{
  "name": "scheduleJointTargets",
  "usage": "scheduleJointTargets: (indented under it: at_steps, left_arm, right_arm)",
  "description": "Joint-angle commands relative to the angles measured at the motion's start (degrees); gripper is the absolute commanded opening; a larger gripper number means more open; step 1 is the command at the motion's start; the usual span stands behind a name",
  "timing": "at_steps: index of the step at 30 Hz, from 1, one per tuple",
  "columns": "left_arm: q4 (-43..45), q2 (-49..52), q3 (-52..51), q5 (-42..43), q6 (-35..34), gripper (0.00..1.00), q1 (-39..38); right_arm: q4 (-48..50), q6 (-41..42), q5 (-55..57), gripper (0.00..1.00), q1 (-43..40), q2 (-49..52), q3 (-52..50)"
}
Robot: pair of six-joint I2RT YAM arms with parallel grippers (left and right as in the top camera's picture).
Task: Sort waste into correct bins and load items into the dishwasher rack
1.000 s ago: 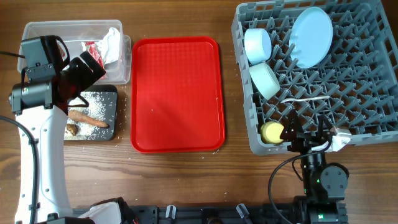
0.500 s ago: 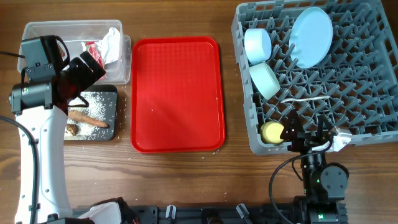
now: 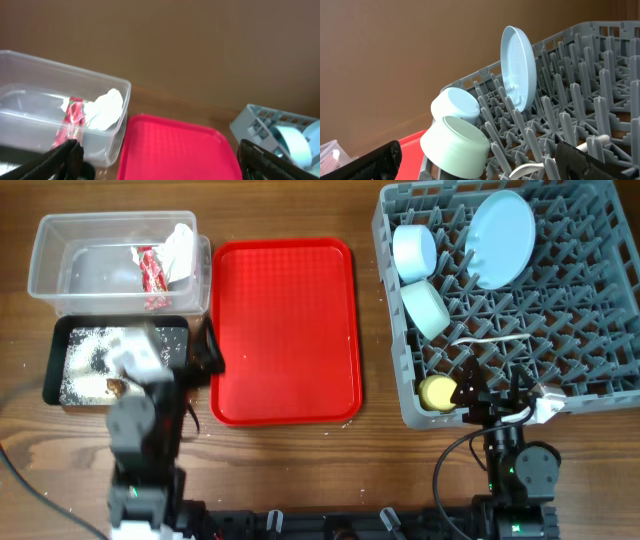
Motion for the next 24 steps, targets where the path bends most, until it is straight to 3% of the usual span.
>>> scheduleJointTargets:
  at_steps: [1,4,7,11,24]
  left_arm:
    - [1.2,-14.1,-11.4,-0.9,1.6,1.00,1.1]
    - [0.5,-24.1,-17.1,-0.9,1.1,1.00,3.0]
    - [-2.1,-27.8,-18.9,-0.6,1.1,1.00,4.5]
    - [-10.3,-29.5,-19.1,0.6,1.1,1.00,5.7]
    - [-10.5,-31.3,-19.1,1.5,1.1,1.00,5.6]
  right_arm:
    - [0.2,0.4,0.8,1.00,-0.3,-0.5,-0.1]
    - [0.2,0.4,0.8,1.00,-0.3,-0.5,-0.1]
    - [0.2,0.4,0.8,1.00,-0.3,-0.5,-0.1]
    - [0.2,0.4,0.8,1.00,-0.3,-0.5,-0.1]
    - [0.2,0.4,0.8,1.00,-0.3,-0.5,-0.1]
